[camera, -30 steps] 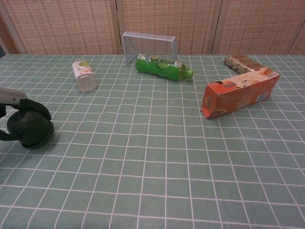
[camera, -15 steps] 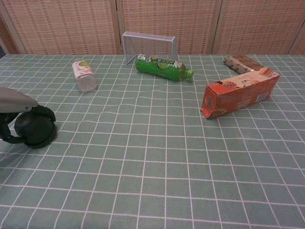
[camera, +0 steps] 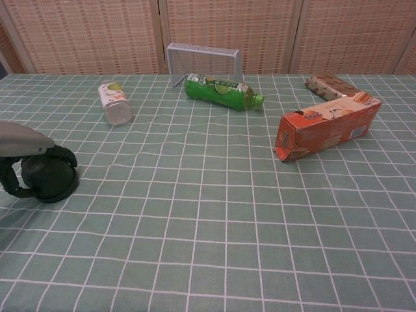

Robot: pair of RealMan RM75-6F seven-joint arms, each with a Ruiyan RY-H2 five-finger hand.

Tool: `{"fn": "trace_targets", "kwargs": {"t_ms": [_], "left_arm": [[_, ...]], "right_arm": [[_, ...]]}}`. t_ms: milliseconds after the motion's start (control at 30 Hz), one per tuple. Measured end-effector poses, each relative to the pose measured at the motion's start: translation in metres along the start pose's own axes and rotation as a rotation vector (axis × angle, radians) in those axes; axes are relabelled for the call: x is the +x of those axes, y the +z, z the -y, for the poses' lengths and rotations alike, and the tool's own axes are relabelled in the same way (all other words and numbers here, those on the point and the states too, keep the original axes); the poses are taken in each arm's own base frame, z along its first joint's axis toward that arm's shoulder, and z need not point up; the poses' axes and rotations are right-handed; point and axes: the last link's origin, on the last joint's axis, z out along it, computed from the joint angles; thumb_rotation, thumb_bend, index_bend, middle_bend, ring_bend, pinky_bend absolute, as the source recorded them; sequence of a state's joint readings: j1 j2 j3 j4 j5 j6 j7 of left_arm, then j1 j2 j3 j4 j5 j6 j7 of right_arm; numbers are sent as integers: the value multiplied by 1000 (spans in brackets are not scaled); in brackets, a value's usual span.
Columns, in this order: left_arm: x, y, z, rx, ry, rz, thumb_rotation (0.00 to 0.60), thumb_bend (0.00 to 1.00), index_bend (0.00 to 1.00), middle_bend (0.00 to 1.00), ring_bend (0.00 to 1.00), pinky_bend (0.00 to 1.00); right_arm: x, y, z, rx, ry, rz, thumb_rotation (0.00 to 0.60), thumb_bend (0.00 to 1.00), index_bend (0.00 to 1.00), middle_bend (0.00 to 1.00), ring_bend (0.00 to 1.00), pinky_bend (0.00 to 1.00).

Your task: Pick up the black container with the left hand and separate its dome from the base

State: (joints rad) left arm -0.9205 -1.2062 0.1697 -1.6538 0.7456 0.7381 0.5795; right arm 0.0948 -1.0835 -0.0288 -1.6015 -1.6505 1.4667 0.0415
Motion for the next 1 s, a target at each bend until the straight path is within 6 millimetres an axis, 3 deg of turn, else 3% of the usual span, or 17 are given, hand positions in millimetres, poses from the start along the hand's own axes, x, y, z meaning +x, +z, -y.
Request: {"fn": "trace_targets", "kwargs": {"t_ms": [133,433,1000], "left_arm": [[-1,0,1,10,-3,6,600,522,0,0,0,203],[-1,3,0,16,-22,14,600,424,0,0,0,163],[4,-1,0,1,-73,-23,600,372,0,0,0,113]], "right_arm": [[0,0,0,-1,0,3,600,173,0,0,0,0],[2,1,-2,-5,6,-6,600,172,0,0,0,0],[3,0,-2,3,18,-10,600,173,0,0,0,0]]}}
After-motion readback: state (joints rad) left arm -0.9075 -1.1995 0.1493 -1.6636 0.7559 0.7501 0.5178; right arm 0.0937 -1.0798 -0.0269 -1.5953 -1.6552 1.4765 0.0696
